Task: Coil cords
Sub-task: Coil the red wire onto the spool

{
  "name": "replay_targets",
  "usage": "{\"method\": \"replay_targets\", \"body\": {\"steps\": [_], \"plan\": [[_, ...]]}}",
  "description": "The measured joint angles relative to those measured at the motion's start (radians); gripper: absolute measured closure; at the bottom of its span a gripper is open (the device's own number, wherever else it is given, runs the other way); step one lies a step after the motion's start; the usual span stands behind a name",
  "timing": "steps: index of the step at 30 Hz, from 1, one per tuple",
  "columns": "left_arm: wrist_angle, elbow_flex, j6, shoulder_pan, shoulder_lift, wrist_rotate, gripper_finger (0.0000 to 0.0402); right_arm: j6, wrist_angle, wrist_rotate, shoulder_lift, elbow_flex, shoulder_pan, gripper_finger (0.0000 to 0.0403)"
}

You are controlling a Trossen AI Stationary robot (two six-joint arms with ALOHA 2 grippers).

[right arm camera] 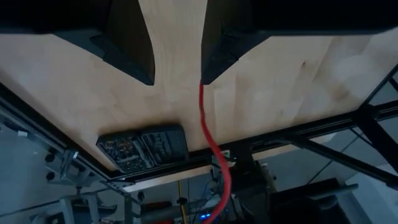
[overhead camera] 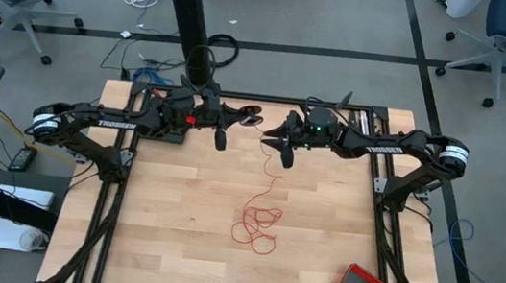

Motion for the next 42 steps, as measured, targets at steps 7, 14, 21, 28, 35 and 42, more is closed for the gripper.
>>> {"method": "replay_targets", "body": {"steps": [7, 14, 21, 28, 35, 42], "plan": [[-0.002, 0.000, 0.000, 0.000, 0.000, 0.000, 0.0401, 0.000, 0.006, -0.042, 0.000, 0.000, 0.000, 0.0273], [-0.004, 0.000, 0.000, 0.000, 0.000, -0.006, 0.0401, 0.007, 0.004, -0.081, 0.000, 0.000, -0.003, 0.0273], [0.002, 0.000, 0.000, 0.000, 0.000, -0.007, 0.0401, -0.020, 0.055, 0.009, 0.000, 0.000, 0.015, 0.0273], [0.002, 0.000, 0.000, 0.000, 0.000, -0.007, 0.0401, -0.053, 0.077, 0.061, 0.000, 0.000, 0.039, 0.0273], [0.003, 0.000, 0.000, 0.000, 0.000, -0.007, 0.0401, -0.065, 0.086, 0.114, 0.000, 0.000, 0.049, 0.0290], [0.003, 0.000, 0.000, 0.000, 0.000, -0.007, 0.0401, -0.096, 0.101, 0.164, 0.000, 0.000, 0.064, 0.0360]]}}
